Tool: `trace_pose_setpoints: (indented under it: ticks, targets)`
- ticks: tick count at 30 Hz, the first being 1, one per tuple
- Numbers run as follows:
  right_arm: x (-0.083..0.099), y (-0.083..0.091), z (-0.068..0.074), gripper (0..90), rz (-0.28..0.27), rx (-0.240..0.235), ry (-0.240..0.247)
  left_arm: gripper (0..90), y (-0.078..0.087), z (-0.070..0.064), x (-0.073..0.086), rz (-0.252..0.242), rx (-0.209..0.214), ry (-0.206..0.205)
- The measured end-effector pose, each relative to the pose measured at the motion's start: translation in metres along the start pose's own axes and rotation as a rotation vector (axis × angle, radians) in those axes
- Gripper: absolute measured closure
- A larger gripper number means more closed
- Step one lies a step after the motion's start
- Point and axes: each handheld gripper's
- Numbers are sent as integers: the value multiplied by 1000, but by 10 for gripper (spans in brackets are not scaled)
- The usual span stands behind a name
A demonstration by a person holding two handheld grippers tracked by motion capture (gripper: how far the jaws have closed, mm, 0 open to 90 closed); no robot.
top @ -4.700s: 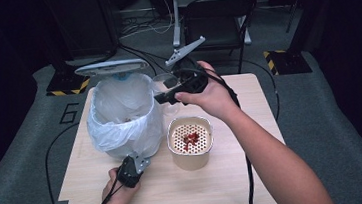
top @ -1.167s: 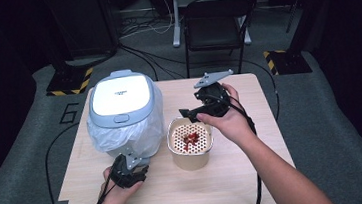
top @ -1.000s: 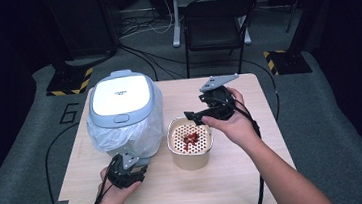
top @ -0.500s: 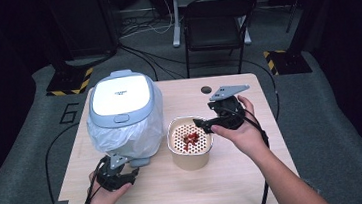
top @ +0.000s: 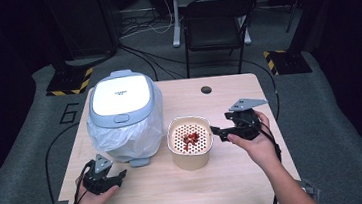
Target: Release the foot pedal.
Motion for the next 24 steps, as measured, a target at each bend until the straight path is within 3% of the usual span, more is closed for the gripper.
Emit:
trace_pose_setpoints:
  ticks: [2, 8, 11, 12, 13, 16, 24]
  targets:
    - [7, 4, -6, 265, 2, 27, -8, 377, -1, 1, 2, -6, 8, 17]
    - [28, 8, -21, 265, 3, 79, -35, 376, -6, 4, 8, 10, 3, 14]
    - [44, 9, -29, 265, 5, 101, -60, 385, -9, 5, 11, 10, -1, 4]
    - [54, 9, -34, 265, -1, 111, -80, 388, -10, 4, 12, 4, 1, 22]
    - [54, 9, -34, 265, -1, 111, -80, 388, -10, 6, 12, 6, -9, 4]
    - [72, 7, -42, 265, -13, 125, -99, 388, -10, 7, 14, -13, 0, 36]
    - [100, -3, -50, 265, -22, 169, -69, 384, -13, 12, 18, -5, -12, 49]
Point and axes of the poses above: each handheld gripper's, and its own axes: y roughly backward along the jaws, x roughly out of its underside, z roughly to its left, and after that the axes turned 13 degrees about -y, right-handed
